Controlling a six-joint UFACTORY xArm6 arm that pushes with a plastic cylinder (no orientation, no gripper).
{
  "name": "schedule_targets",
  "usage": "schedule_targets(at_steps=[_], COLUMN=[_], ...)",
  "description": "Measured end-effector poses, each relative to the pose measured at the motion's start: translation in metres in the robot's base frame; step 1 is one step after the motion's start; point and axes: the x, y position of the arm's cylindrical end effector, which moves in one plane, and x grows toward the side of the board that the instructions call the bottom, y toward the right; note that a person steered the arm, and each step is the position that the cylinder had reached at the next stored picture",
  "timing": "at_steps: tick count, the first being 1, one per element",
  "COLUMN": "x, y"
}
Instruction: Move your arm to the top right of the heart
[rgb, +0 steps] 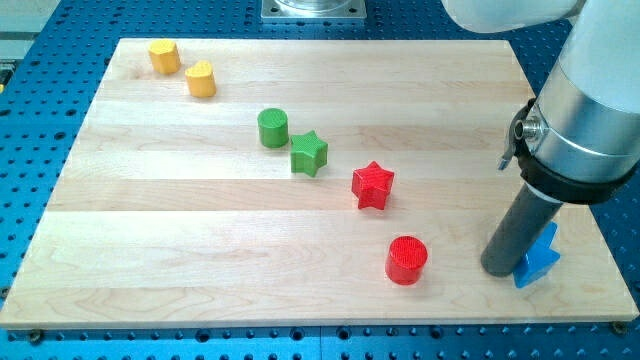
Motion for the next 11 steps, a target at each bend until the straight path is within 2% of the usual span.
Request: schedule_targets(at_steps=[1,3,4,5,7,8,9,10,11], x=[-0.046,-0.034,-0.061,-0.086,-0.267,-0.29,-0.347,-0.377,-0.377], y=[-0.018,0.058,0.056,0.084,-0.115,-0.149,-0.224,-0.278,-0.318])
